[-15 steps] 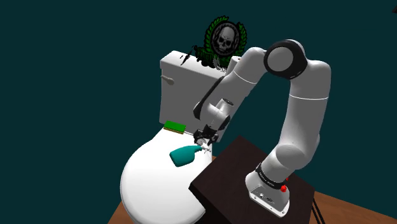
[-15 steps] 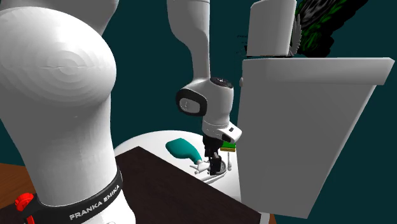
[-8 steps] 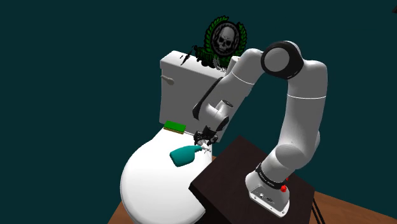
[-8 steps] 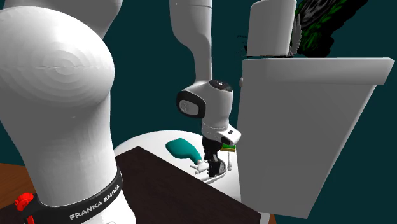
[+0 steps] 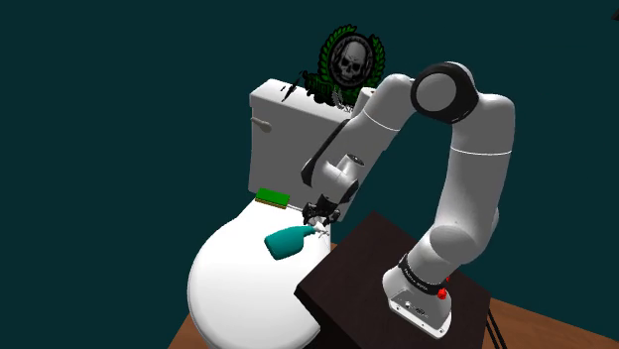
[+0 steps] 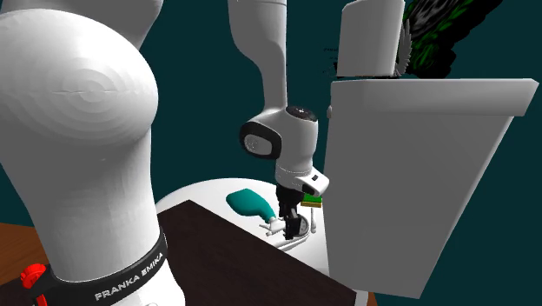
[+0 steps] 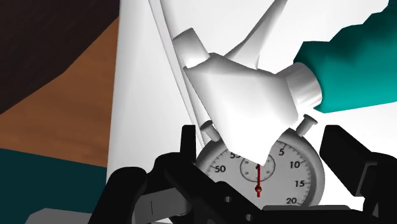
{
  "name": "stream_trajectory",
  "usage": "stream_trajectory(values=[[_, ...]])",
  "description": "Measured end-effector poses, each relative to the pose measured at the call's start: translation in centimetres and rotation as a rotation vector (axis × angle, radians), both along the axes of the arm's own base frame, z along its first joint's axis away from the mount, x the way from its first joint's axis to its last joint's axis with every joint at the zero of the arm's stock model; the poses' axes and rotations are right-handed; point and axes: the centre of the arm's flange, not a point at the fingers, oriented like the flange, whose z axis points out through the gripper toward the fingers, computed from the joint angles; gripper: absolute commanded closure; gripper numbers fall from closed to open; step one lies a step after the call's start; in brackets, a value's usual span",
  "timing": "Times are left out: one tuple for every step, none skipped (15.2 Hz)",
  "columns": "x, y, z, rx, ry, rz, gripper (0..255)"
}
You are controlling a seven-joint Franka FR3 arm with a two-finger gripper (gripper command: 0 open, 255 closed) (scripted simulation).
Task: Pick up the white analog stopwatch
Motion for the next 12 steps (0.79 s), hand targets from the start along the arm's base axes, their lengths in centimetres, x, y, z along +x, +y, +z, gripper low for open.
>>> stream_trajectory(values=[[0.0, 0.0, 0.4, 0.000, -0.001, 0.000, 255], [0.1, -0.1, 1.0, 0.000, -0.001, -0.001, 255], [0.0, -0.2, 1.5, 0.000, -0.001, -0.001, 255], [0.0, -0.1, 2.0, 0.000, -0.001, -0.001, 255], [0.0, -0.2, 2.5, 0.000, -0.001, -0.001, 255], [0.0, -0.2, 3.0, 0.000, -0.001, -0.001, 255], [0.1, -0.1, 3.5, 0.000, -0.001, -0.001, 255], [0.1, -0.1, 4.1, 0.000, -0.001, -0.001, 255], [0.1, -0.1, 4.6, 0.000, -0.001, -0.001, 255], [0.1, -0.2, 5.1, 0.000, -0.001, -0.001, 255], [0.0, -0.3, 5.6, 0.000, -0.001, -0.001, 255], [0.1, -0.1, 6.2, 0.000, -0.001, -0.001, 255]])
